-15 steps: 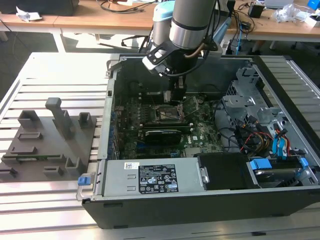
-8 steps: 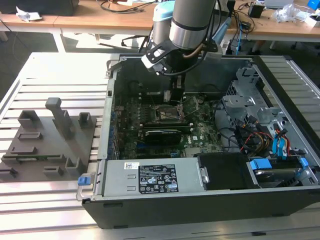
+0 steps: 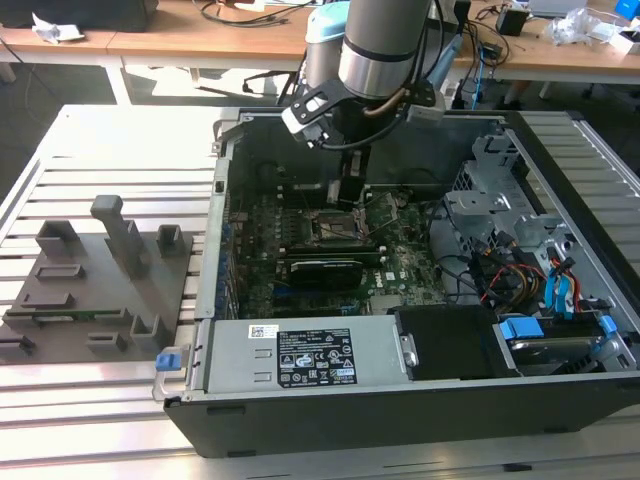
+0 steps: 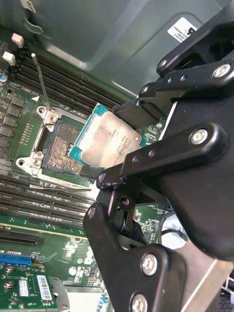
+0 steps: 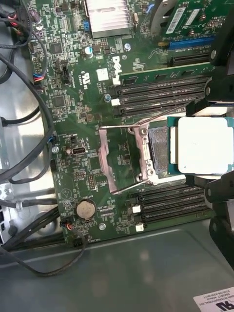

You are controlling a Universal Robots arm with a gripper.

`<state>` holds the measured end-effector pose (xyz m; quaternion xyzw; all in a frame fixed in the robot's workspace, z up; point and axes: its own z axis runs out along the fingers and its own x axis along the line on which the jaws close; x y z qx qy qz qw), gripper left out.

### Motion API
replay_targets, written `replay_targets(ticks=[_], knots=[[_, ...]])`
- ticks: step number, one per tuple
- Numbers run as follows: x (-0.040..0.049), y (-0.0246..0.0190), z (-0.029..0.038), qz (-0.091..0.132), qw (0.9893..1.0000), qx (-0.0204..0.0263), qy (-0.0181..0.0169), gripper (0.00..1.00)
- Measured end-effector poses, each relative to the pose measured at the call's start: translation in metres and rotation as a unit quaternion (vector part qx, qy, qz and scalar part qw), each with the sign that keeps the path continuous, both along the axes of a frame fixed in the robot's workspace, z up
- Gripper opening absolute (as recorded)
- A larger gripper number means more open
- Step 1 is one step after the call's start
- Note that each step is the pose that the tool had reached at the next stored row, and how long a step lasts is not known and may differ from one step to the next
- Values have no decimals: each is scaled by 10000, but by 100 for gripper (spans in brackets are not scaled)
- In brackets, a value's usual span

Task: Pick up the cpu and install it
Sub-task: 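Place the cpu into insertion slot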

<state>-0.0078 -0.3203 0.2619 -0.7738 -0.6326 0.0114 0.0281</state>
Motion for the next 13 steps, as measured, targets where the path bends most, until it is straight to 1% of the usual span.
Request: replay_targets(ticks=[3, 6, 9, 11, 13], knots=[[0, 0, -1, -148, 9999, 0, 0, 55], [0, 0, -2, -297, 9996, -1, 0, 55], [0, 0, -3, -430, 9991, -1, 0, 55], [0, 0, -3, -556, 9985, -1, 0, 55], [0, 0, -4, -621, 9981, -2, 0, 55]])
